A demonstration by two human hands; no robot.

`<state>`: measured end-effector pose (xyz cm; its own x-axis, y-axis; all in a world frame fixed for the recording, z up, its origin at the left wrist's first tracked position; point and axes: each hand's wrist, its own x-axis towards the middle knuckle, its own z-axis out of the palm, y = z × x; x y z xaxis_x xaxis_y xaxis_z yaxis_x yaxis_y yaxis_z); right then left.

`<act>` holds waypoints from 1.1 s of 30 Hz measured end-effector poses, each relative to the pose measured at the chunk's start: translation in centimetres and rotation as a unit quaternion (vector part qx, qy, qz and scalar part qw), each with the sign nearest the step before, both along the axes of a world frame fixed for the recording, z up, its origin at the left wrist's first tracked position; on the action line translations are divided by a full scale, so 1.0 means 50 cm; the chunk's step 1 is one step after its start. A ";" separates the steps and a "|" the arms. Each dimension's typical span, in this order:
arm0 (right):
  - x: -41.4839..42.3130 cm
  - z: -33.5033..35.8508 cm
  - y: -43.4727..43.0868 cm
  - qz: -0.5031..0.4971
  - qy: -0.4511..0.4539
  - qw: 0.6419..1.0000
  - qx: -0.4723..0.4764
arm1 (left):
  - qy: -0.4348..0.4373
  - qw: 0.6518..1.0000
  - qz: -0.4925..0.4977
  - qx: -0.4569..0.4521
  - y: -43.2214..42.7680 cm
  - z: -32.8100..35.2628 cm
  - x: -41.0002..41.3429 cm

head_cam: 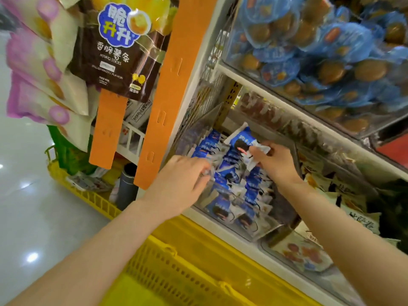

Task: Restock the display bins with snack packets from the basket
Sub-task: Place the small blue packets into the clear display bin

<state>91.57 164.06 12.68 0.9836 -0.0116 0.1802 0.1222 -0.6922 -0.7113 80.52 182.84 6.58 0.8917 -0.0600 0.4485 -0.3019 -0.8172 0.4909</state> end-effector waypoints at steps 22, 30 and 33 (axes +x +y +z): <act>0.285 -0.076 0.102 0.083 -0.088 0.984 -0.128 | -0.114 0.991 -0.049 0.055 0.032 -0.047 0.029; 0.146 -0.032 0.117 0.045 -0.086 0.974 -0.206 | -0.076 0.995 -0.024 0.066 0.023 -0.040 0.014; 0.028 -0.024 0.094 0.104 -0.114 0.974 -0.166 | -0.048 0.997 -0.009 0.058 0.007 -0.033 -0.003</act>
